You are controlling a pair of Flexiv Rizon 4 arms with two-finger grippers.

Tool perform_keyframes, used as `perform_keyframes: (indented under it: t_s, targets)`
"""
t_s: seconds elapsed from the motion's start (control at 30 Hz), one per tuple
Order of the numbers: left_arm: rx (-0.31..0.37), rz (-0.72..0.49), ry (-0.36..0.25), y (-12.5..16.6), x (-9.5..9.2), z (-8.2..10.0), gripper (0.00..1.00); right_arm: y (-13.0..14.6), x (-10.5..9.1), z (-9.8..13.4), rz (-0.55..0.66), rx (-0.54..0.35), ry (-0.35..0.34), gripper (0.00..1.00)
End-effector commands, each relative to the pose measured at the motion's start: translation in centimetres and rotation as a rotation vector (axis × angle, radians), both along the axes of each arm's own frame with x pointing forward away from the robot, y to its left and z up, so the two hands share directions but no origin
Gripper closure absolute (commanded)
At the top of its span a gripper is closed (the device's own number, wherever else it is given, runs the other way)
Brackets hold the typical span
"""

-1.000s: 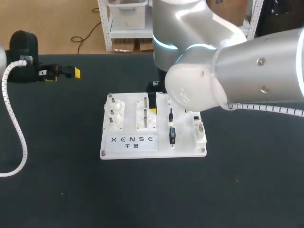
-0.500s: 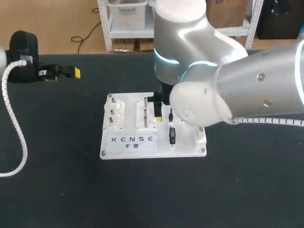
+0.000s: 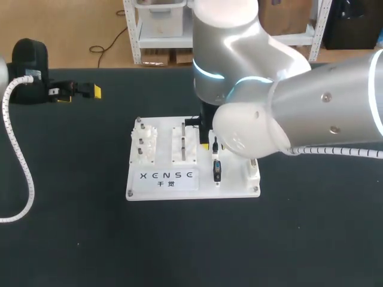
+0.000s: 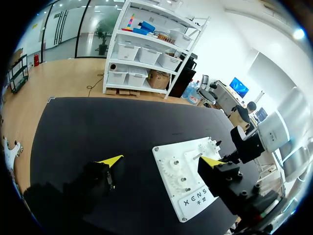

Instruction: Insert the USB connector, Ethernet cable, and multi-pin plug into their matching sockets one by one.

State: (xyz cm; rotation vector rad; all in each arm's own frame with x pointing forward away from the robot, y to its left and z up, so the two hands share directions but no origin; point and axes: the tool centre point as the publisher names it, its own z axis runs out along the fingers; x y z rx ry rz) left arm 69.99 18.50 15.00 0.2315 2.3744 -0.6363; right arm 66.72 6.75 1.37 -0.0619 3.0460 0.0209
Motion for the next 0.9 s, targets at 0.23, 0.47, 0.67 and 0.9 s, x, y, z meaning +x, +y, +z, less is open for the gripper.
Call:
perform_keyframes:
  t_s: [0.23,0.47,0.67,0.9]
  targets:
    - [0.000,0.000,0.000,0.00,0.00,0.00,0.00,-0.03,-0.59,-0.34,0.010,-0.005,0.005,0.65]
    - [0.000,0.000,0.000,0.00,0.00,0.00,0.00,-0.14,-0.83,-0.43,0.014,-0.013,0.003,0.71]
    - [0.000,0.000,0.000,0.00,0.00,0.00,0.00,-0.20,-0.88,-0.47,0.017,-0.016,-0.002,0.91]
    - [0.000,0.000,0.000,0.00,0.00,0.00,0.00,-0.16,-0.92,-0.19,0.023,-0.009,-0.016,1.00]
